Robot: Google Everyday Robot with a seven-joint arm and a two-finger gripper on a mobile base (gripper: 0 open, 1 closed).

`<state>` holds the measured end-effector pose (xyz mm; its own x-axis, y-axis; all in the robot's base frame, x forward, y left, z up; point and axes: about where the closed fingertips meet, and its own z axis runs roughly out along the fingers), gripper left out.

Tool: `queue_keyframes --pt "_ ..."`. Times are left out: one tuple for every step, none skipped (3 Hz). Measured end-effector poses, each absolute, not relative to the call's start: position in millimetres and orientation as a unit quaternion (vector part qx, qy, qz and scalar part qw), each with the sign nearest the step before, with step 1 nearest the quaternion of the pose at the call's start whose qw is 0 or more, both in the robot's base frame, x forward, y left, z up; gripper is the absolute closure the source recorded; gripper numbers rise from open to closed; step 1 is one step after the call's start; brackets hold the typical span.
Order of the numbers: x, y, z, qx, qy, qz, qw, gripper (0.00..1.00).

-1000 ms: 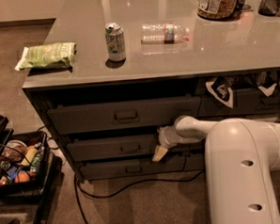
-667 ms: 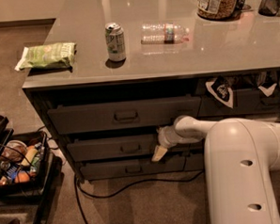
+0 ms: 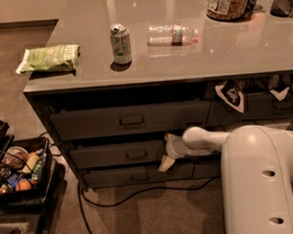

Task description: Open middle drawer

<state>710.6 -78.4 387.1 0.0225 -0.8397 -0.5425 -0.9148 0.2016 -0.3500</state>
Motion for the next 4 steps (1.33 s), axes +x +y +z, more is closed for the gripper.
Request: queue_keyframes --pt "710.6 -78.4 387.1 -0.629 0.697 0.055 0.339 0.19" --pt "710.6 -78.4 387.0 -0.629 0.697 0.055 0.339 0.42" --pt "710.5 -78.3 387.0 -0.629 0.697 0.055 0.339 0.54" --pt "710.5 -78.3 387.2 -0.629 0.697 0.055 0.339 0.52"
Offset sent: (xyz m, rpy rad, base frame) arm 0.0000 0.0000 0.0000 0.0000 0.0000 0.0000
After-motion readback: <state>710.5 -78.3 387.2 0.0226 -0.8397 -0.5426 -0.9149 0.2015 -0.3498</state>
